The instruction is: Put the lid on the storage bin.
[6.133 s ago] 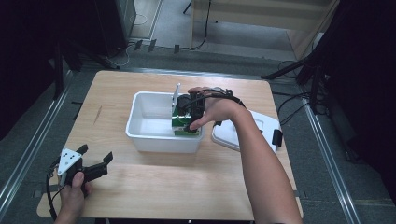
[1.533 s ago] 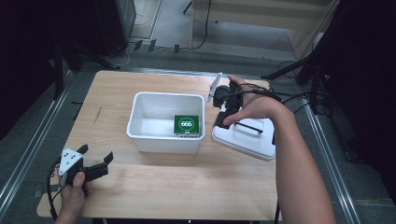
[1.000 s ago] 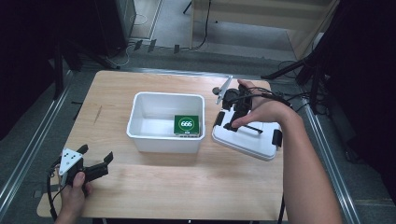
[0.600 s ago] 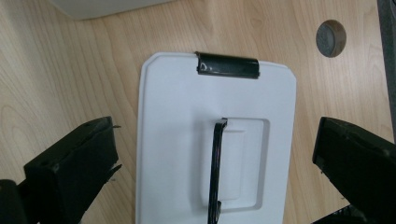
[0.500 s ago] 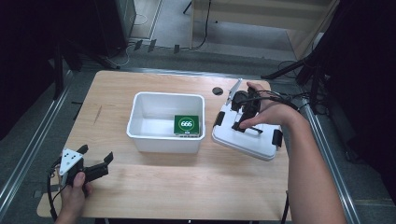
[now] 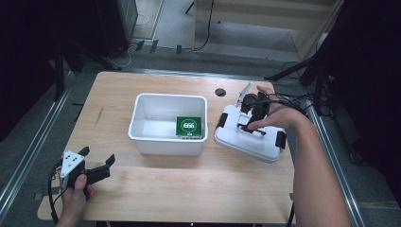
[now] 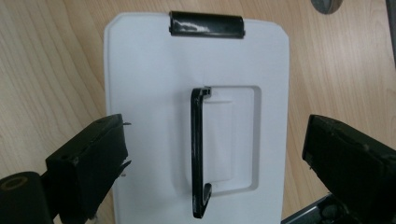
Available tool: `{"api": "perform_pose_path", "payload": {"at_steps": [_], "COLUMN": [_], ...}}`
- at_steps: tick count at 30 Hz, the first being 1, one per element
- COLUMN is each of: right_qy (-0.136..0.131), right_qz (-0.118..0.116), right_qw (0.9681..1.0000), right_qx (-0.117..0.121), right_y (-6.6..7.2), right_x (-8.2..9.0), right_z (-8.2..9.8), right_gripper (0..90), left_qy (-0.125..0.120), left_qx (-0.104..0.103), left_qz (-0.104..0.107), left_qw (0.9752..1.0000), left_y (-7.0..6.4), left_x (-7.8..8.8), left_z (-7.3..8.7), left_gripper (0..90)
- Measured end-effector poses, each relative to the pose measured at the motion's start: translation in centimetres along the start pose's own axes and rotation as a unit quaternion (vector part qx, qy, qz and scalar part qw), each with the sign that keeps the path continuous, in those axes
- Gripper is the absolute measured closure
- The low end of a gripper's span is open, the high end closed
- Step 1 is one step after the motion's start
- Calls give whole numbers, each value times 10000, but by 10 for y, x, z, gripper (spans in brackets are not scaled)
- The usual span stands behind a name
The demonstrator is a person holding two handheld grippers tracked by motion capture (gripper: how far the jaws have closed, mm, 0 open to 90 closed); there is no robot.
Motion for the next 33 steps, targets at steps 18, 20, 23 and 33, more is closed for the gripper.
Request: {"api": "perform_pose_path", "payload": {"at_steps": [18,20,23,33], "right_qy": [111,124,134,205], "right_qz": [4,-12,-31,-40], "right_qw": [9999,9999,9999,9997], "right_qx": [-131,-103,-93,-92], "right_y": [-5,-5,-4,-1], "right_x": [-23,-25,-29,-41], "right_z": [22,23,24,31], "right_gripper": [207,227,260,373], "left_qy": [9,7,7,8], "left_qx": [-5,-2,-1,-3], "left_qz": [-5,-4,-7,-7], "left_qw": [10000,10000,10000,10000], "left_y": [1,1,1,1], "left_x": [0,0,0,0], "left_z": [0,0,0,0], "left_gripper": [45,45,45,45]}}
Point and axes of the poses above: each handheld gripper's, and its own axes: x roughly backward along the jaws, z roughly out of its underside, y roughly to its left, the point moved 10 cm from there along -x, roughly forward along the jaws, and after that the axes turned 2 degrees about -y, right-handed, at the moved point
